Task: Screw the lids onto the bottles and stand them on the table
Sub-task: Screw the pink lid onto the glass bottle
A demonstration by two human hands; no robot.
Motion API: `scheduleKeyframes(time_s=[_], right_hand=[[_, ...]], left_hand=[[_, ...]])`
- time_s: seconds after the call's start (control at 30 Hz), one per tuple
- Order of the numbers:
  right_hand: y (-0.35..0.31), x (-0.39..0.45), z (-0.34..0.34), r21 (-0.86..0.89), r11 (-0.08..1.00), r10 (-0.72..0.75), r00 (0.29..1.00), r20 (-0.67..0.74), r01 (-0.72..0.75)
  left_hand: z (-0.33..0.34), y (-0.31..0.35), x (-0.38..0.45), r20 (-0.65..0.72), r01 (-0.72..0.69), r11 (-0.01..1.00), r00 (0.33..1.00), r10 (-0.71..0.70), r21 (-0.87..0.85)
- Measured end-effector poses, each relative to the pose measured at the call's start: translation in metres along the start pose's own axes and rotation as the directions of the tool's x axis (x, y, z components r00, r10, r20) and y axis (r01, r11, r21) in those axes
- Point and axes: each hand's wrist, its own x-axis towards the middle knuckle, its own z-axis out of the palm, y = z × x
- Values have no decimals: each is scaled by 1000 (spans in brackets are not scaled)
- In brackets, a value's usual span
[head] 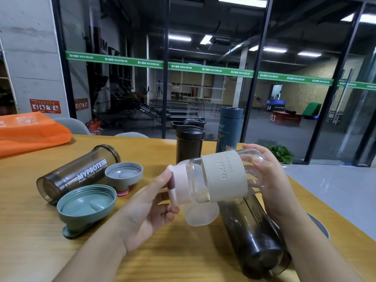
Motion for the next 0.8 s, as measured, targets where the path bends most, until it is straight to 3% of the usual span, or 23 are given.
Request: scheduleKeyframes(time_s=[0.2,0.37,0.67,0.8], right_hand=[[0,2,-1,30,999,15,999,-28,-14],[0,1,-2,24,1000,20,1000,-20,-19],[-1,0,-1,35,999,21,999,-24,-20],[-3,-1,0,37,999,11,1000,-28,-10]], left_hand=[[-8,-1,3,98,-96,994,991,91,50],[-8,-1,3,124,-184,982,974,187,-34],[-11,2,6,49,-349,916,930,365,-195],[-10,5,6,-12,-362,908,930,368,-210]])
